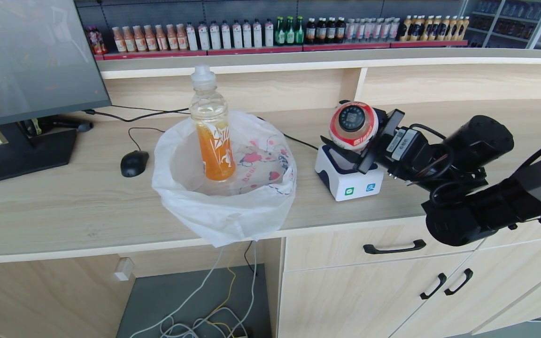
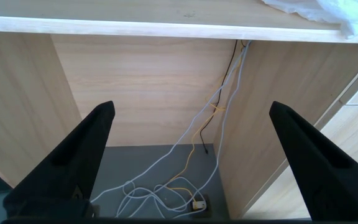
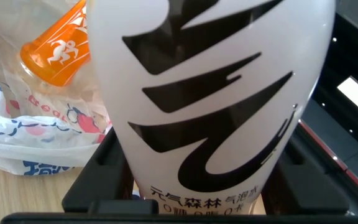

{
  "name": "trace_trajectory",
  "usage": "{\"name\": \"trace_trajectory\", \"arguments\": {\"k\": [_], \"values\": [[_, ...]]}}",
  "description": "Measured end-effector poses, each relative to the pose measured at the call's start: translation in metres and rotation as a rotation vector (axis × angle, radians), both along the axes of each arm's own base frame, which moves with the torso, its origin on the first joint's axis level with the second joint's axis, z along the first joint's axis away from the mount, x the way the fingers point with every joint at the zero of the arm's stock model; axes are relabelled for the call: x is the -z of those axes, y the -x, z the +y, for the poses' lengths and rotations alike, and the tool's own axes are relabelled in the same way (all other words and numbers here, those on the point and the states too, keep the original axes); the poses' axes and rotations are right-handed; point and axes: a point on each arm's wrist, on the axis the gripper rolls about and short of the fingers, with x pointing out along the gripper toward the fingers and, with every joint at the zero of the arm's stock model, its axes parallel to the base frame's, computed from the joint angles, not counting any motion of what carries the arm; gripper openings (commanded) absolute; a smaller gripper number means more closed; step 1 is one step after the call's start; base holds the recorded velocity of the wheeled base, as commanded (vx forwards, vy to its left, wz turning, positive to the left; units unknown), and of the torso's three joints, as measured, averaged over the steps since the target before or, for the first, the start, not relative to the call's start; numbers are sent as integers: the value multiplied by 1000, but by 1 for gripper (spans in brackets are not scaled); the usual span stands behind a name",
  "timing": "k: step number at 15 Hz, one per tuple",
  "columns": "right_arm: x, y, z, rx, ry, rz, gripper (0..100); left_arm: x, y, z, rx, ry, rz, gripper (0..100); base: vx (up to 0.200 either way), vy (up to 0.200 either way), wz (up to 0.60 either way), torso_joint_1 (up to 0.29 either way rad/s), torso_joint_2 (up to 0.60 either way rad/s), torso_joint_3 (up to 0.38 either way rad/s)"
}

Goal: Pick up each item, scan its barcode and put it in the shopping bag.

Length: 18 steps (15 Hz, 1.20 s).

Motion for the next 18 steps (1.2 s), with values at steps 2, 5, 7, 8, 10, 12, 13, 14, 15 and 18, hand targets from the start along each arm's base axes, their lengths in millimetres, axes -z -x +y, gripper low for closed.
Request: {"name": "trace_trajectory", "arguments": {"k": [2, 5, 7, 8, 10, 12, 13, 14, 15, 18], "values": [[0, -1, -3, 7, 0, 0, 0, 0, 0, 0, 0, 0, 0, 100, 0, 0, 0, 0, 0, 0], [0, -1, -4, 10, 1, 1, 0, 0, 0, 0, 0, 0, 0, 100, 0, 0, 0, 0, 0, 0], [0, -1, -3, 10, 1, 0, 0, 0, 0, 0, 0, 0, 0, 100, 0, 0, 0, 0, 0, 0], [0, 0, -3, 10, 2, 1, 0, 0, 0, 0, 0, 0, 0, 100, 0, 0, 0, 0, 0, 0], [0, 0, -4, 10, 2, 1, 0, 0, 0, 0, 0, 0, 0, 100, 0, 0, 0, 0, 0, 0], [-1, 0, -3, 15, -4, 1, 0, 0, 0, 0, 0, 0, 0, 100, 0, 0, 0, 0, 0, 0], [-1, 1, -2, 12, -6, 2, 0, 0, 0, 0, 0, 0, 0, 100, 0, 0, 0, 0, 0, 0], [-1, 1, -1, 9, -8, 4, 0, 0, 0, 0, 0, 0, 0, 100, 0, 0, 0, 0, 0, 0], [-1, 2, -1, 12, -11, 5, 0, 0, 0, 0, 0, 0, 0, 100, 0, 0, 0, 0, 0, 0], [-3, 5, -1, 39, -46, 37, 0, 0, 0, 0, 0, 0, 0, 100, 0, 0, 0, 0, 0, 0]]}}
